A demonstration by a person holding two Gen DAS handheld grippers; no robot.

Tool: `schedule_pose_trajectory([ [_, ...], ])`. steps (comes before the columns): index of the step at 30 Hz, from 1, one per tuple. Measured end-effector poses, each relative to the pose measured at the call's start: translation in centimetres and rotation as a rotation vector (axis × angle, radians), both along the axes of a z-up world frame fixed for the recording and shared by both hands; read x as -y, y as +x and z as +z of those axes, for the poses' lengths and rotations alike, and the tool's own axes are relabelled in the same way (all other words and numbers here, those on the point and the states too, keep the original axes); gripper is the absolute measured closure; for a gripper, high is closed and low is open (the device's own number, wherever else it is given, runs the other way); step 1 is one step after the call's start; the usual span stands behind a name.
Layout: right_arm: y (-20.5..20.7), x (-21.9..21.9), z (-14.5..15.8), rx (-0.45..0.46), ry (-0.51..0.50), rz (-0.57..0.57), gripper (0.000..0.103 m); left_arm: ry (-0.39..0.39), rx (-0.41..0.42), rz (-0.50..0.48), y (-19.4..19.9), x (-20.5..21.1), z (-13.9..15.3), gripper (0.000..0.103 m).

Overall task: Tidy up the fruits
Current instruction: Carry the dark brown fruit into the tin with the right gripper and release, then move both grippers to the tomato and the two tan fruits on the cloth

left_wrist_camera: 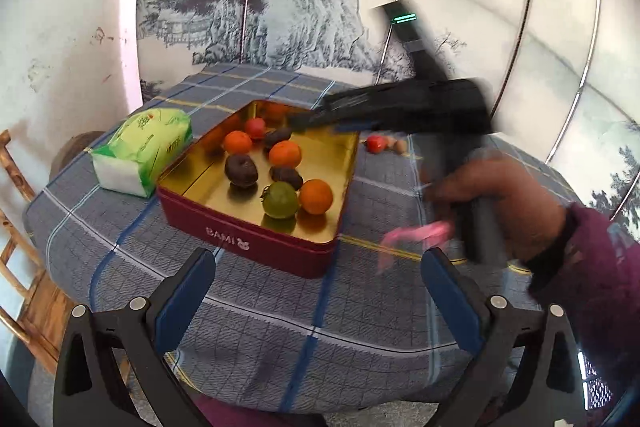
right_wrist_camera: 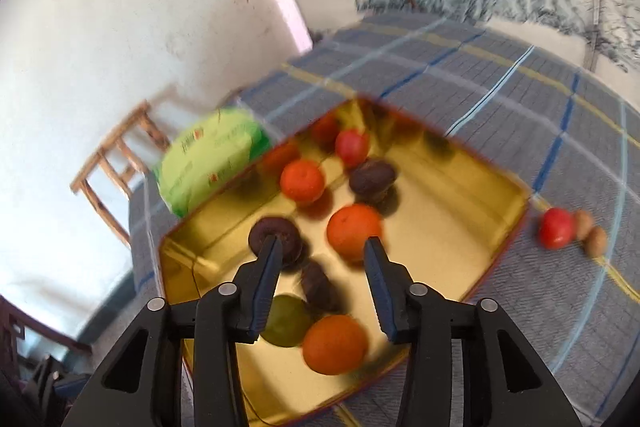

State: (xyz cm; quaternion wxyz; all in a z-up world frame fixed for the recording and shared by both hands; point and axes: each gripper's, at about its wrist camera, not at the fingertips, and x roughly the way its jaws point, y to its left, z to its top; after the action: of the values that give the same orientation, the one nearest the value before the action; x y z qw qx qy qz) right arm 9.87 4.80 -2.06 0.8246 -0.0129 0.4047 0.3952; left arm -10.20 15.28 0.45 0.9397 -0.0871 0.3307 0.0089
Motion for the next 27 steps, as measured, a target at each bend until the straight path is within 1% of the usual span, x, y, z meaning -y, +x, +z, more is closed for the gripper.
schedule_pose_trajectory([
  [2,1.3,2.2,0.9,0.039,0.003,-0.035,0.05,0.001,-0.021,0.006,0.6,-0.3,-0.4,0.001],
  [5,3.7,4.8,0.6,0.102,-0.099,-0.064,0.049,-0.003,-0.033,0.013,1.4,-0.8,-0.8,0.002],
  [6,4.7,5.8,0.0,0.095,-0.137,-0.064,0.049,-0.006,-0.037,0.014,1.6,-1.0,-0.9,0.002],
  [8,5.7,6.6,-1.0,0.096,-0.182,-0.065,0.049,-0.013,-0.046,0.018,2.3,-1.2,-1.1,0.002],
  [10,6.8,6.8,-2.0,0.1,-0.23,-0.068,0.05,-0.014,-0.063,0.022,2.9,-1.3,-1.4,0.002],
  [11,7.0,6.9,-2.3,0.103,-0.237,-0.068,0.05,-0.016,-0.078,0.022,3.3,-1.4,-1.6,0.002],
  [17,8.4,5.2,-3.0,0.189,-0.287,0.004,0.052,-0.026,-0.118,0.041,4.5,-2.0,-2.4,0.002],
  [20,9.4,4.2,-3.5,0.207,-0.321,0.044,0.052,-0.034,-0.133,0.053,5.2,-2.3,-2.7,0.002],
  [21,10.0,3.8,-4.0,0.209,-0.351,0.052,0.052,-0.036,-0.137,0.054,5.4,-2.3,-2.8,0.002],
  [22,10.2,3.7,-4.1,0.223,-0.349,0.062,0.053,-0.037,-0.141,0.056,5.6,-2.3,-2.8,0.002],
  [23,10.5,3.4,-4.1,0.205,-0.337,0.083,0.056,-0.036,-0.142,0.058,5.7,-2.3,-2.8,0.002],
  [24,10.7,3.0,-4.4,0.186,-0.345,0.102,0.064,-0.034,-0.143,0.061,5.8,-2.3,-2.8,0.002],
  [25,10.6,2.6,-4.5,0.194,-0.362,0.115,0.07,-0.032,-0.141,0.063,6.0,-2.2,-2.7,0.002],
  [26,10.2,2.1,-4.7,0.224,-0.392,0.13,0.07,-0.03,-0.141,0.063,6.1,-2.0,-2.6,0.002],
  [27,10.0,1.8,-4.8,0.234,-0.418,0.135,0.07,-0.029,-0.14,0.062,6.2,-1.9,-2.5,0.002],
])
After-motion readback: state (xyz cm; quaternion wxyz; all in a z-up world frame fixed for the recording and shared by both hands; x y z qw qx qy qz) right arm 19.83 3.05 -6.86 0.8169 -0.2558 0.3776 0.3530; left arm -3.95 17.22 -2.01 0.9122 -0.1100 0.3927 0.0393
